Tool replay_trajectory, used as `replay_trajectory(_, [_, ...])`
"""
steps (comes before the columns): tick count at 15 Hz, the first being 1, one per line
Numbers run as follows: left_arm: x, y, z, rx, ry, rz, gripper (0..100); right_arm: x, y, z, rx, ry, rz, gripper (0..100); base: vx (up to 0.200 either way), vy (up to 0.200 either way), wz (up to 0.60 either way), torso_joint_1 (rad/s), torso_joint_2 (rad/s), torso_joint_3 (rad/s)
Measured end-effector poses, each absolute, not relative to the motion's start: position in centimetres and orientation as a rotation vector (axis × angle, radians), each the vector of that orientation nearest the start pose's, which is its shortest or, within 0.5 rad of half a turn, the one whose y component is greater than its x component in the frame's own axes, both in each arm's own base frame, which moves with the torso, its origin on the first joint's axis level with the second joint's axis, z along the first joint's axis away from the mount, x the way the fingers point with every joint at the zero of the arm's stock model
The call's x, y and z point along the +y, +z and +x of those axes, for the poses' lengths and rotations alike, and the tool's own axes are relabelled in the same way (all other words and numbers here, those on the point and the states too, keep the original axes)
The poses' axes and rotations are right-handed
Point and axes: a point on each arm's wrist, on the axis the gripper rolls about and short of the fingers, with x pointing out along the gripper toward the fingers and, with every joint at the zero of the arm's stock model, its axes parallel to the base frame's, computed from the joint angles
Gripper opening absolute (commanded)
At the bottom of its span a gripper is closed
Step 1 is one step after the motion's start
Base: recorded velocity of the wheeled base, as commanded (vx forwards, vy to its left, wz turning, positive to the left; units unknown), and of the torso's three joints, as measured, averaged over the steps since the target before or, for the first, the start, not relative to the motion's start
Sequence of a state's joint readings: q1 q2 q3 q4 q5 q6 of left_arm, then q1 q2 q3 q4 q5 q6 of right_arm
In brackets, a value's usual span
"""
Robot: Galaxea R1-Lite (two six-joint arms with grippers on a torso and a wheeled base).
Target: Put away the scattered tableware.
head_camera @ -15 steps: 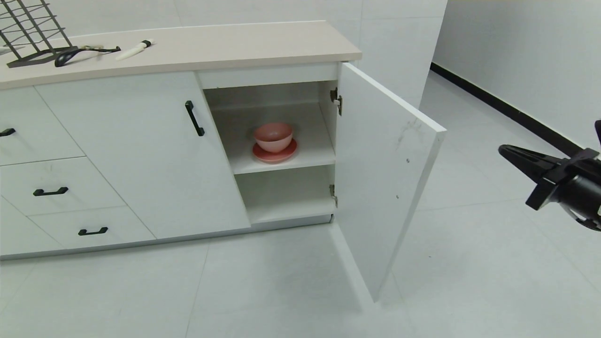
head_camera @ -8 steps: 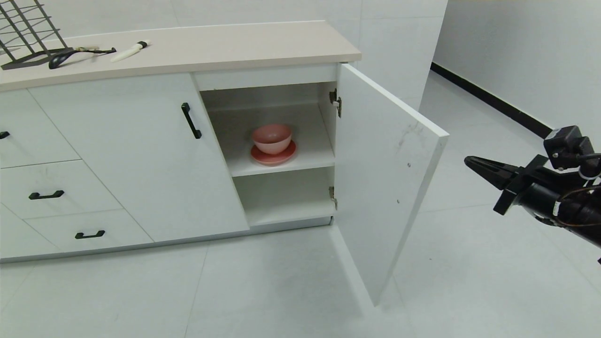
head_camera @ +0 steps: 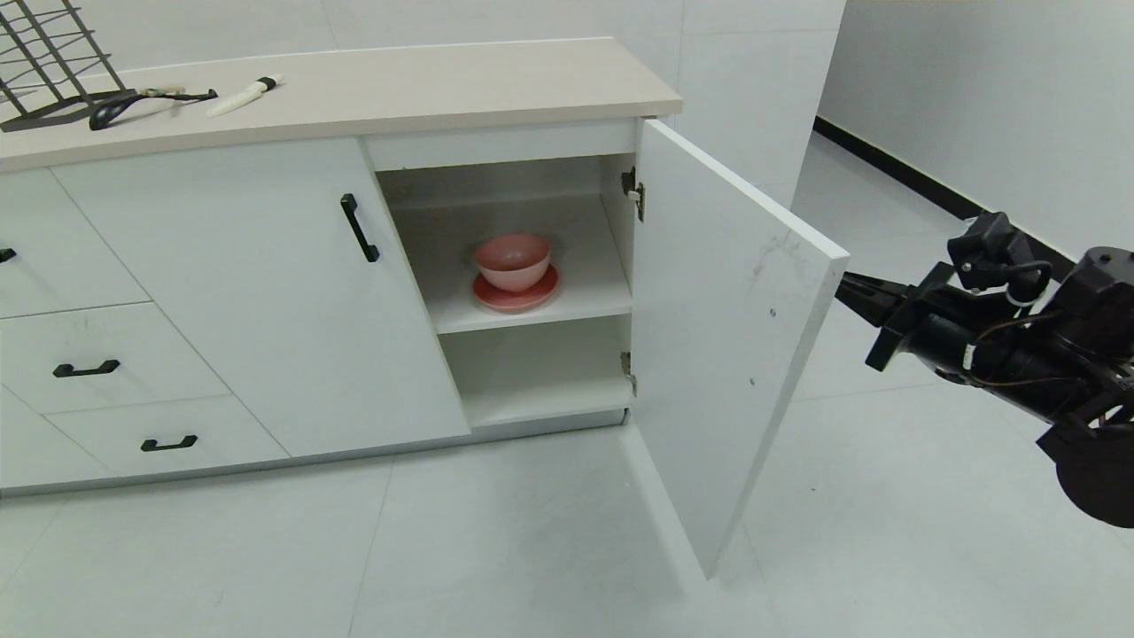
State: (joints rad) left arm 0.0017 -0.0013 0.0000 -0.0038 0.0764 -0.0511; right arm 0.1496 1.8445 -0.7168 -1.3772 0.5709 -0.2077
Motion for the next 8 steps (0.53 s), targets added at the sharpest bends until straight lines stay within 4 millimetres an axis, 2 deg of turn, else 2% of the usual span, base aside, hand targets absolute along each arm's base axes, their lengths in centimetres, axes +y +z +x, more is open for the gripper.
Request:
replay_trajectory(4, [0.2, 7.6, -2.3, -0.007, 0.078, -0.053, 100, 7.2, 18.0, 33.3, -0.337, 0.727, -0.255, 0, 0.000, 0.000, 0.00, 0.000, 0.00, 0.000])
replay_trajectory(8, [0.2, 7.6, -2.3, -0.008, 0.077, -0.053, 100, 8.7, 17.1, 33.6, -0.327, 0.779, -0.258, 0, 0.000, 0.000, 0.00, 0.000, 0.00, 0.000])
